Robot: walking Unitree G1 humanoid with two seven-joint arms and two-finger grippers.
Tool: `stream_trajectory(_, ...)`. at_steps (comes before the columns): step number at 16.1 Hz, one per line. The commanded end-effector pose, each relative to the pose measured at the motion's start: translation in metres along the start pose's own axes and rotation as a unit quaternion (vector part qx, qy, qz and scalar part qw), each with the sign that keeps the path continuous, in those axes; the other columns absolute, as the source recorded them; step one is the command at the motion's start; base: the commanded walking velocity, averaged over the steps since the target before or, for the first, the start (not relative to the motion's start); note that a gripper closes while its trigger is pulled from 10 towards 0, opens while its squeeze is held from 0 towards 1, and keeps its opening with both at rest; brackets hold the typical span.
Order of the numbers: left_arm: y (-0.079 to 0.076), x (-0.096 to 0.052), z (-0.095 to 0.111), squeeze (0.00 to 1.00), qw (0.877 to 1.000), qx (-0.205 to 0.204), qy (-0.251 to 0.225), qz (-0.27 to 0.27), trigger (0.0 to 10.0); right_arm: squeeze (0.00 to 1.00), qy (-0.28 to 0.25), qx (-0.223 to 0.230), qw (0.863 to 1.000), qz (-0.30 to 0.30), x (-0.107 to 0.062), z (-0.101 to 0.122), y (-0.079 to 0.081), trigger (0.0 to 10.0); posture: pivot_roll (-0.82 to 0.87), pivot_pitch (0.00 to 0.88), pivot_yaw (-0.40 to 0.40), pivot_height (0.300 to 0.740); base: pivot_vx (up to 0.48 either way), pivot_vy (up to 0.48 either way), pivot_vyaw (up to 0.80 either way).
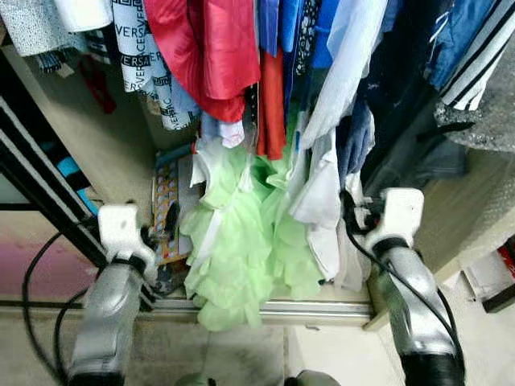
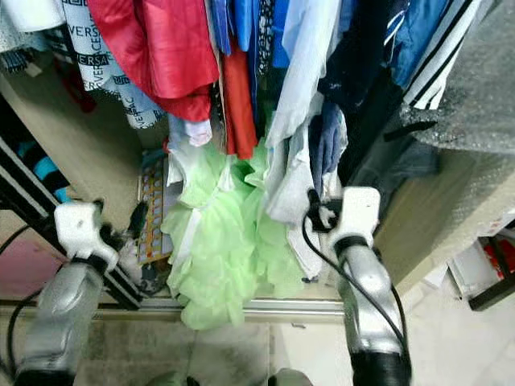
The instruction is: Clean up the room
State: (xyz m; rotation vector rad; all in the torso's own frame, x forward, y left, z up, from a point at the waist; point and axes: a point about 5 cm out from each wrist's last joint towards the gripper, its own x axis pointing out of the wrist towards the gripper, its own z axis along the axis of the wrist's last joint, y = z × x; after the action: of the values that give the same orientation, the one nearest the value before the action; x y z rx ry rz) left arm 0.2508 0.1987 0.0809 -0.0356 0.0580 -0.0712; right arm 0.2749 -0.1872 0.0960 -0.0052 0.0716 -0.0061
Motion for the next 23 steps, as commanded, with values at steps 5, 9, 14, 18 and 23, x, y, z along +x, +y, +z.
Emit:
stream_trajectory(5,0.017,-0.013,-0.010,0.00,0.999,0.019,0.003,0.050,10.0,0.00,0.013,0.002,1.000,0.016,-0.004,-0.009,-0.001,10.0,-0.10,0.000,0.032,0.740,0.000,0.000,0.00)
stream_trajectory(9,0.013,-0.004,-0.004,0.00,0.997,-0.025,-0.067,0.031,10.0,0.00,-0.036,-0.045,0.998,0.020,0.003,0.004,0.012,10.0,-0.10,0.000,0.034,0.740,0.000,0.000,0.00)
stream_trajectory(14,0.022,-0.003,-0.032,0.00,0.996,-0.056,0.005,0.074,10.0,0.00,-0.014,-0.020,1.000,0.014,0.005,-0.017,0.010,10.0,-0.09,0.000,0.040,0.740,0.000,0.000,0.00)
stream_trajectory(18,0.029,-0.001,-0.018,0.00,0.989,0.035,0.031,0.139,10.0,0.00,-0.042,-0.034,0.998,0.019,0.008,-0.008,0.014,10.0,-0.08,0.000,0.037,0.740,0.000,0.000,0.00)
stream_trajectory(23,0.011,-0.004,-0.027,0.00,0.996,-0.008,0.033,0.079,10.0,0.00,-0.038,-0.038,0.998,0.019,0.008,-0.008,0.017,10.0,-0.09,0.000,0.027,0.740,0.000,0.000,0.00)
